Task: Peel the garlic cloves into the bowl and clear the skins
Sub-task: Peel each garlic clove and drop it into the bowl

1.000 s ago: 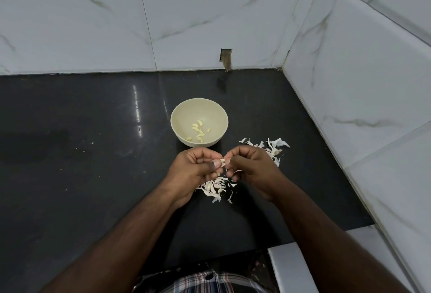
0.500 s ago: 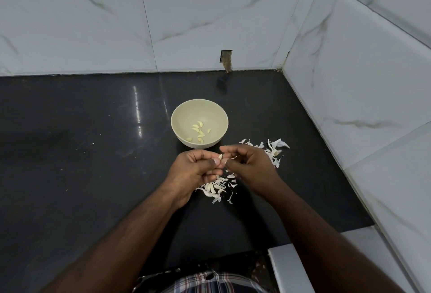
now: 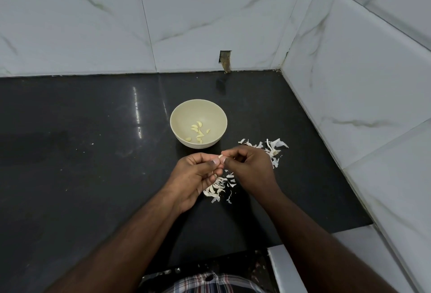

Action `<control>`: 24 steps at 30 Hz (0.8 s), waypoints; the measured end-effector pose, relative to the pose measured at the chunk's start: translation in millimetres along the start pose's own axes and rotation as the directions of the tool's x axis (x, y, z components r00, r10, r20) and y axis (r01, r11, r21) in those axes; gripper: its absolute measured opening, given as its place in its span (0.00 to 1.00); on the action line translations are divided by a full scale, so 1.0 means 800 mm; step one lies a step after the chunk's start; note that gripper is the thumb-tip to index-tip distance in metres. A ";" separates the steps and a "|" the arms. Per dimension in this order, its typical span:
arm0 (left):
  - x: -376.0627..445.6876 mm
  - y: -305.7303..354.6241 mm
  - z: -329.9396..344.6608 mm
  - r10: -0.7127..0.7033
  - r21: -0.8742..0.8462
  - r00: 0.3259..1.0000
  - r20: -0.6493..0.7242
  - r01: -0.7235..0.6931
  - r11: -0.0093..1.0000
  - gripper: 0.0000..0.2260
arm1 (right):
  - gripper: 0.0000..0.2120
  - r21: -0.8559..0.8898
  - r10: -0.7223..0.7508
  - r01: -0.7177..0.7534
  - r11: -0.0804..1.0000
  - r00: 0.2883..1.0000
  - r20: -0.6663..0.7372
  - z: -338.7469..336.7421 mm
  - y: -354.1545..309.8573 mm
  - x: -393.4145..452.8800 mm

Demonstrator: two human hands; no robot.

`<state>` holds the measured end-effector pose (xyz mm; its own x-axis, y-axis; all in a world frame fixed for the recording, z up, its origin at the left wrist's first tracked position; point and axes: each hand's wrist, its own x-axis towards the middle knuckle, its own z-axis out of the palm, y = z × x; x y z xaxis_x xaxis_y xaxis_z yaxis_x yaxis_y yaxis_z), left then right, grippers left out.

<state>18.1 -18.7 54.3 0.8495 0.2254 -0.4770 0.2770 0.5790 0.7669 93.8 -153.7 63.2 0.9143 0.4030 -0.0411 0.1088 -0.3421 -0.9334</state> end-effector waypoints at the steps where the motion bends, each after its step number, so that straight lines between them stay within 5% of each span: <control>1: 0.000 -0.001 0.001 0.004 -0.012 1.000 -0.004 -0.004 1.000 0.05 | 0.06 -0.004 0.008 -0.008 1.000 1.000 -0.009 0.001 0.000 0.000; 14: 0.000 -0.010 0.018 0.141 -0.087 0.988 -0.058 -0.146 0.985 0.04 | 0.04 0.184 0.063 -0.059 0.981 0.998 -0.015 0.000 -0.010 -0.001; 24: -0.001 -0.011 0.016 0.158 -0.047 0.986 -0.057 -0.161 0.986 0.06 | 0.06 0.022 -0.039 0.039 0.999 0.999 -0.001 -0.001 -0.004 -0.003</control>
<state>20.6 -34.0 53.7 0.8554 0.3585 -0.3738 0.1156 0.5713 0.8126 91.5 -154.4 66.7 0.9096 0.4154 -0.0046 0.1355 -0.3072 -0.9420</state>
